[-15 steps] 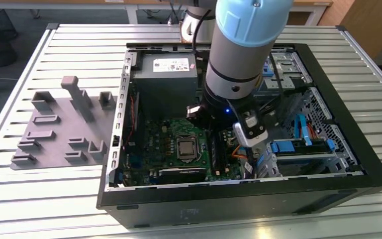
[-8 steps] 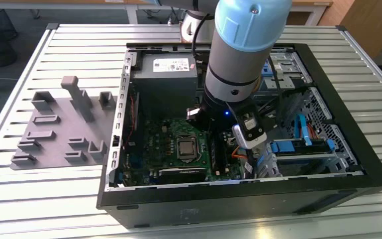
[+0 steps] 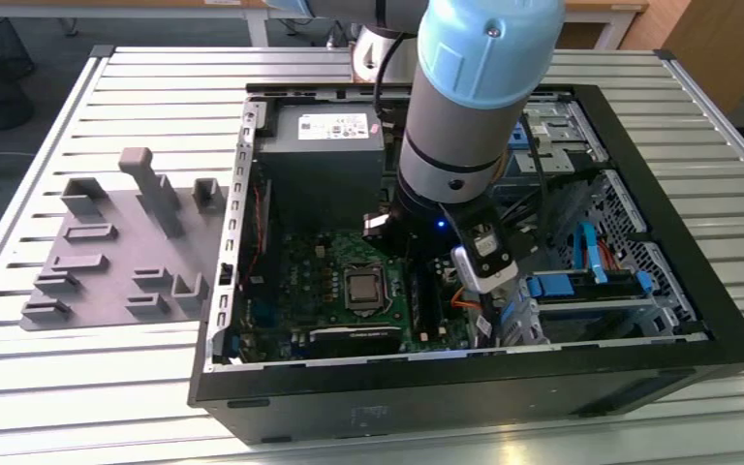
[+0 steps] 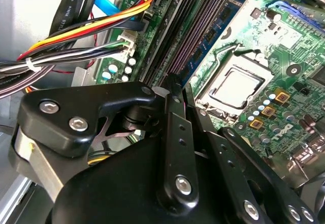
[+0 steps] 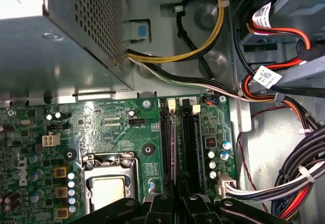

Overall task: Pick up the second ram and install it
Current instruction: 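Insert the second ram into the second slot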

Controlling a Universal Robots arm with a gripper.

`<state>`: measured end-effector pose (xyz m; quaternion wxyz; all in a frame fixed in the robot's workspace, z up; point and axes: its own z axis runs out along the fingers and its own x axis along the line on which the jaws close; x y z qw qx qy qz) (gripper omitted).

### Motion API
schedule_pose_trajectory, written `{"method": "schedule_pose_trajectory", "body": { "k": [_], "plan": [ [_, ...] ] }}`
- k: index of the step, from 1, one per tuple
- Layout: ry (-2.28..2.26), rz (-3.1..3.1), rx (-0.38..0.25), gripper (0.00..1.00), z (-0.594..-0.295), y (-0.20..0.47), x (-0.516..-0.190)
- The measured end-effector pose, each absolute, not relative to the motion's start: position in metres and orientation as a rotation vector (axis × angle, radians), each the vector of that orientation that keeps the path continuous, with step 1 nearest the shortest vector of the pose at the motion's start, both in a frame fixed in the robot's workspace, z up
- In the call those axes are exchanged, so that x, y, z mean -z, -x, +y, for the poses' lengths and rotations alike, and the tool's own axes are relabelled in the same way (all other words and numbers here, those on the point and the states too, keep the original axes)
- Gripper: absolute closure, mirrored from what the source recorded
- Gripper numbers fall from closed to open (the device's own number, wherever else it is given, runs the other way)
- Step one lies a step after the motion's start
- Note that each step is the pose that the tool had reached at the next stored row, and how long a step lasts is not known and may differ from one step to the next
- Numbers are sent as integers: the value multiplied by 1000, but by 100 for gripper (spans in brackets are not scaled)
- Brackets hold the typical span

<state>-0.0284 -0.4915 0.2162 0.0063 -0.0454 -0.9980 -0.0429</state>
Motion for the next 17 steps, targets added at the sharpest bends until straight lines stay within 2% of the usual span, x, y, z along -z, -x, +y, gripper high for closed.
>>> {"method": "schedule_pose_trajectory", "body": {
  "k": [17],
  "plan": [
    [120,-3123,135,86,-491,28,-214]
  ]
}}
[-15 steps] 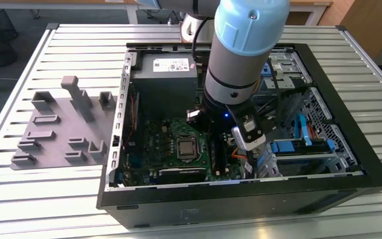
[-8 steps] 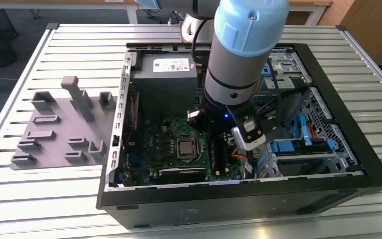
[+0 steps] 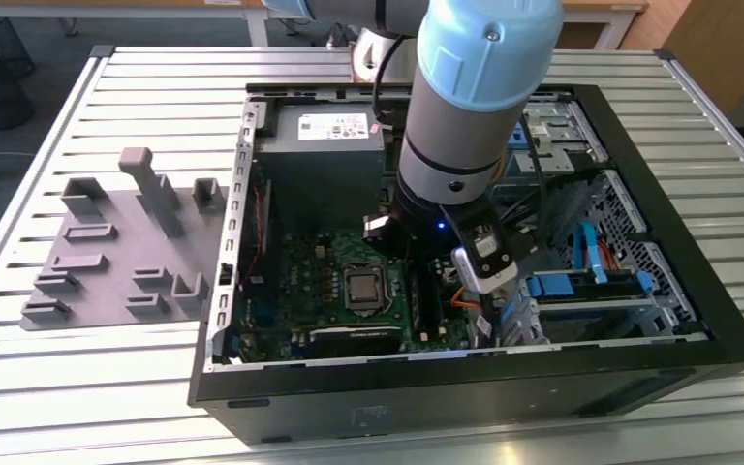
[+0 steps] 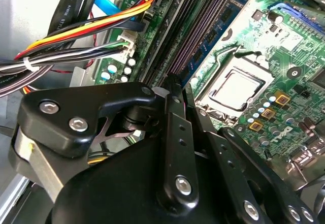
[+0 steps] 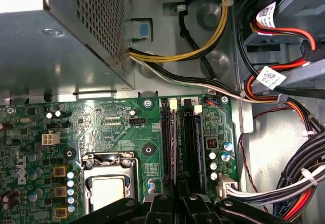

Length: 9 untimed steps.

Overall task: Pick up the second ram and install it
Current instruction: 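Insert the second ram into the second slot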

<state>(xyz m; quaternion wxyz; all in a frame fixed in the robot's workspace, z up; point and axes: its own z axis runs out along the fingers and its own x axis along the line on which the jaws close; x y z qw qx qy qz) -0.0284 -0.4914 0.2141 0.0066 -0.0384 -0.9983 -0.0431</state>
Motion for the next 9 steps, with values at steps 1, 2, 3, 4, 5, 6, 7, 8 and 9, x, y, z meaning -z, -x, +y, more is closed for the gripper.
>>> {"method": "schedule_pose_trajectory", "body": {
  "k": [1,2,3,4,5,6,7,8,9],
  "plan": [
    [120,-3123,135,86,-491,28,-214],
    [120,-3123,135,86,-491,28,-214],
    [120,-3123,135,86,-491,28,-214],
    [120,-3123,135,86,-491,28,-214],
    [120,-3123,135,86,-491,28,-214],
    [120,-3123,135,86,-491,28,-214],
    [120,-3123,135,86,-491,28,-214],
    [120,-3123,134,86,-491,28,-215],
    [120,-3123,134,86,-491,28,-215]
  ]
}}
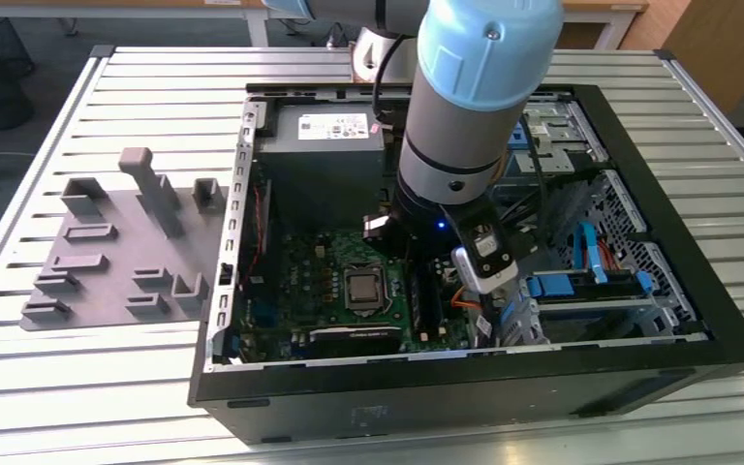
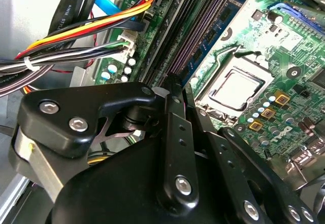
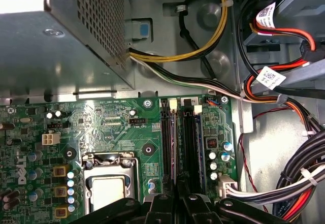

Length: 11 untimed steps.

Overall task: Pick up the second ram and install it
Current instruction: 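Insert the second ram into the second slot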

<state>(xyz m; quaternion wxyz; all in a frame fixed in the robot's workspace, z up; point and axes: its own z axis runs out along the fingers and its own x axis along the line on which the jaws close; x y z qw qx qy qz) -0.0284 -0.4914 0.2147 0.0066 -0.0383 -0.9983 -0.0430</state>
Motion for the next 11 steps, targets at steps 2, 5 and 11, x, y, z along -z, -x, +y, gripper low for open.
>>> {"method": "schedule_pose_trajectory", "body": {
  "k": [2,5,11],
  "plan": [
    [120,-3123,134,86,-491,28,-215],
    [120,-3123,133,86,-491,28,-216],
    [119,-3123,130,86,-491,28,-217]
  ]
}}
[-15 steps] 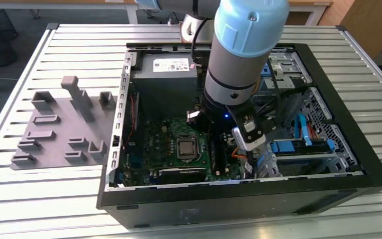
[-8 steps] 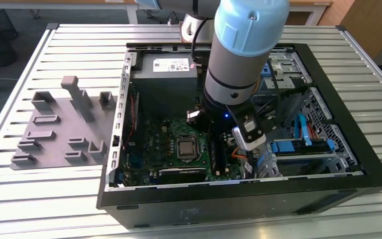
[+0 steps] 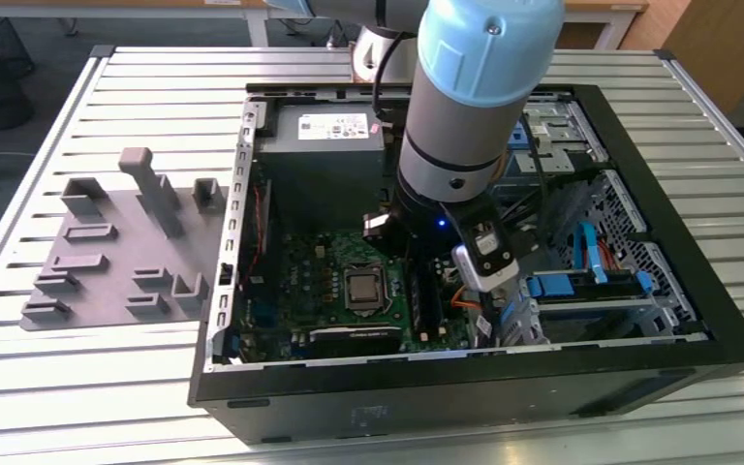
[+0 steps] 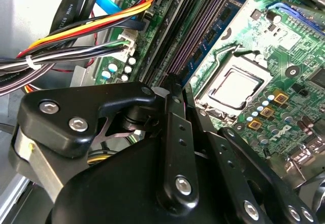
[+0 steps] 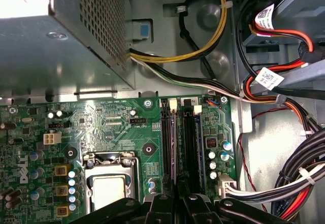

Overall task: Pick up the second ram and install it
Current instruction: 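Insert the second ram into the second slot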

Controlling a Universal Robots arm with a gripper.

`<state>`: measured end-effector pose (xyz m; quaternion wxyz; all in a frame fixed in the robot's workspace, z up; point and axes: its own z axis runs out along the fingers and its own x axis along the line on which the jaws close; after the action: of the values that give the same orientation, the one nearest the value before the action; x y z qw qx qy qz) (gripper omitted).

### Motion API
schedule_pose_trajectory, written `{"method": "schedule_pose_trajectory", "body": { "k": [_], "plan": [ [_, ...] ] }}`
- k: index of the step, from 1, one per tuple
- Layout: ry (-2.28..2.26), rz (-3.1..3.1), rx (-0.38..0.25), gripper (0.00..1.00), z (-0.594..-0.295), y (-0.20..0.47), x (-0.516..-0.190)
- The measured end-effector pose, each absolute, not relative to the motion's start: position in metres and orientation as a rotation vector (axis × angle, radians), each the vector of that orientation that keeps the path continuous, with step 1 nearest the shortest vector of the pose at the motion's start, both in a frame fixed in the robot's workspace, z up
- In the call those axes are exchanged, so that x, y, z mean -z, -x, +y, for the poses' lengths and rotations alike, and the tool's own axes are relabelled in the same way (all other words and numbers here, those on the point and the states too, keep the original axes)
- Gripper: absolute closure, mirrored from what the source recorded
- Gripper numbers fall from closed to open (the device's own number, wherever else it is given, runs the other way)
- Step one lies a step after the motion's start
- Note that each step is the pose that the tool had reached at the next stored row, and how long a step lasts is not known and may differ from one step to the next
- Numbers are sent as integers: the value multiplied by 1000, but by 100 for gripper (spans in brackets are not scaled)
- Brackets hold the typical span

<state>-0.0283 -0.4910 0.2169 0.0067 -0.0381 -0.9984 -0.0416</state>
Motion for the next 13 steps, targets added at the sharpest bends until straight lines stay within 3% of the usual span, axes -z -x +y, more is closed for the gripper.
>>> {"method": "schedule_pose_trajectory", "body": {
  "k": [13],
  "plan": [
    [68,-3123,130,86,-491,28,-217]
  ]
}}
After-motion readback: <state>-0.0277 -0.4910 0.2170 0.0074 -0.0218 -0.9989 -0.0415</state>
